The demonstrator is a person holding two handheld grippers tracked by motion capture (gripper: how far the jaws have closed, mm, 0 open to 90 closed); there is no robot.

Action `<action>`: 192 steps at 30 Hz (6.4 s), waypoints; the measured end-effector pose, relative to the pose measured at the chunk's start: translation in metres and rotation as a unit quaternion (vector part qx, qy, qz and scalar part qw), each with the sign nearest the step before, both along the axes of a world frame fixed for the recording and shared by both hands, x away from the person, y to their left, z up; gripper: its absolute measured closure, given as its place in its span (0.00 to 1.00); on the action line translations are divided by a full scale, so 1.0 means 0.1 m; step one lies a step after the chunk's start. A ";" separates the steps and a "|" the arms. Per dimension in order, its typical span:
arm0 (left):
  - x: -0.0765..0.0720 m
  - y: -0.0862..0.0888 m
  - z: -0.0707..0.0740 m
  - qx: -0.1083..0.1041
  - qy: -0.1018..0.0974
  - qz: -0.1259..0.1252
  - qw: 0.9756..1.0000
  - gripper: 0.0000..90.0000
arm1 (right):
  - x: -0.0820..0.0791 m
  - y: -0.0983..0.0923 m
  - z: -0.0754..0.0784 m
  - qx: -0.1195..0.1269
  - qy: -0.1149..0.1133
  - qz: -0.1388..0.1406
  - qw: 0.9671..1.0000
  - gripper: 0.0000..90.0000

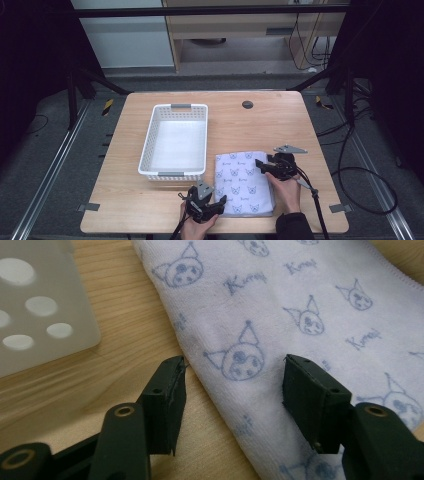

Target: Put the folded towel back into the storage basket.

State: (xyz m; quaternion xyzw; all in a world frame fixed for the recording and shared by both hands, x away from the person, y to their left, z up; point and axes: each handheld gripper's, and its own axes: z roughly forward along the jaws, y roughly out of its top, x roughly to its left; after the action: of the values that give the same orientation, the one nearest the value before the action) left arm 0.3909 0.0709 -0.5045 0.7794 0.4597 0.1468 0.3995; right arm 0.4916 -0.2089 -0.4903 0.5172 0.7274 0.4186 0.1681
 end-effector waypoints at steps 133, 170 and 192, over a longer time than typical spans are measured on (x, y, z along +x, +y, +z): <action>0.17 0.74 1.76 -0.010 -0.181 0.008 0.983 0.94 | -0.03 0.82 1.51 0.085 -0.163 -0.001 0.983 0.83; 0.38 1.53 1.67 -0.030 -0.183 0.067 0.980 0.94 | 0.32 1.78 1.67 0.052 -0.175 0.041 0.982 0.83; 0.63 1.75 1.52 -0.024 -0.168 0.099 0.980 0.94 | 0.59 2.08 1.52 0.044 -0.166 0.048 0.984 0.83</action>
State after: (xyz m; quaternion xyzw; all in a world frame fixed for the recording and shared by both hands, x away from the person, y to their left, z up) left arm 0.4540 0.2463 -0.3529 0.6845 0.4643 0.3037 0.4729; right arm 0.5507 -0.0007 -0.3383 0.4118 0.6941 0.5382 0.2429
